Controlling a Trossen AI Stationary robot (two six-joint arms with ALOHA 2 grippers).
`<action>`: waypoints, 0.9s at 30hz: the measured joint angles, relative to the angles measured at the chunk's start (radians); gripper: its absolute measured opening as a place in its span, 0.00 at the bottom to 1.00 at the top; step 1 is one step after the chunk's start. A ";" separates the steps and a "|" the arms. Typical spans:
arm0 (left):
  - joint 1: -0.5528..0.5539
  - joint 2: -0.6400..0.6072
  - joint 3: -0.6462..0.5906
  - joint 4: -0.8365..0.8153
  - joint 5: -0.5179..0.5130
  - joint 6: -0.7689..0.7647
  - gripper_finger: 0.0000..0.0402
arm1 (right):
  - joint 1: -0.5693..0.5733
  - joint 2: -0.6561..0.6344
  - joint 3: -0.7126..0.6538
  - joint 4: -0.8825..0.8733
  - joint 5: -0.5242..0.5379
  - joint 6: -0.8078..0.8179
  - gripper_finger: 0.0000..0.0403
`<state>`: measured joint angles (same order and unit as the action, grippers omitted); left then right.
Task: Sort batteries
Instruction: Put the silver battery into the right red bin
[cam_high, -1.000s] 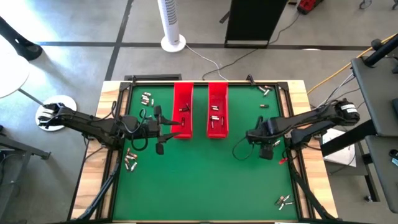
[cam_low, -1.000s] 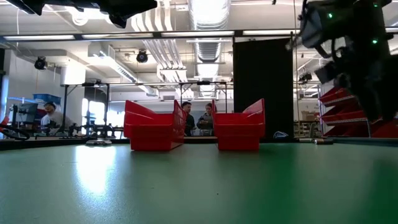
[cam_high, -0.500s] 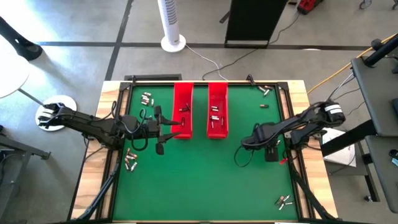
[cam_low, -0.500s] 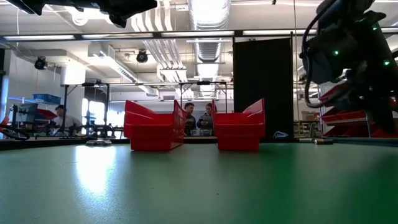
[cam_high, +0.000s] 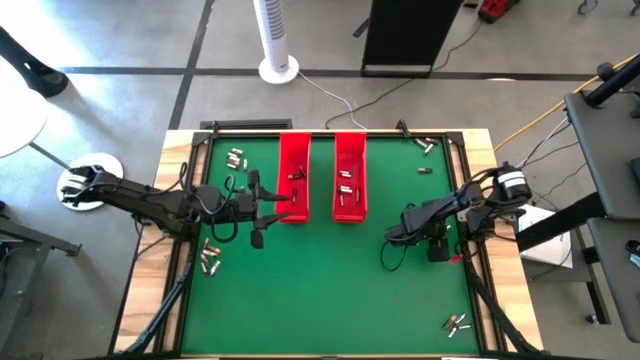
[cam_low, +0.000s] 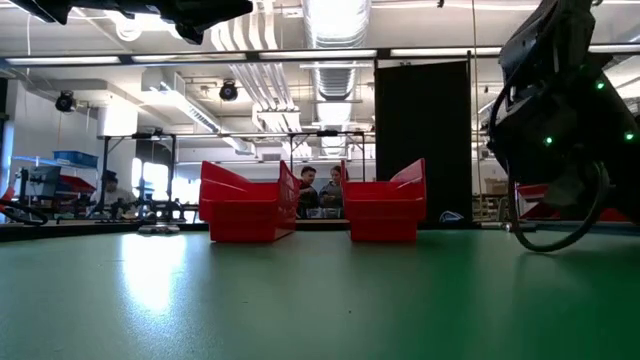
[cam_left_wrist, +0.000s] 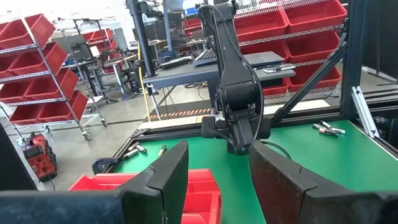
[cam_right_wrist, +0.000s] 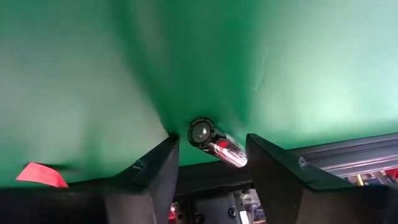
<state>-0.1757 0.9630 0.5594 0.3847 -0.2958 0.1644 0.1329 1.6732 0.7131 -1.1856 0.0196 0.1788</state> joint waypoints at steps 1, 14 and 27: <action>0.000 0.000 0.000 0.000 0.000 -0.002 0.37 | 0.000 0.010 0.001 0.007 -0.003 -0.004 0.43; -0.002 -0.017 -0.001 -0.007 0.000 -0.027 0.37 | 0.024 -0.017 0.109 0.059 -0.031 0.051 0.08; -0.006 -0.022 -0.001 -0.011 0.000 -0.027 0.37 | 0.221 -0.073 0.196 0.359 -0.038 0.212 0.04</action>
<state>-0.1814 0.9409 0.5587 0.3740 -0.2958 0.1371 0.3543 1.6006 0.9089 -0.8267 -0.0186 0.3907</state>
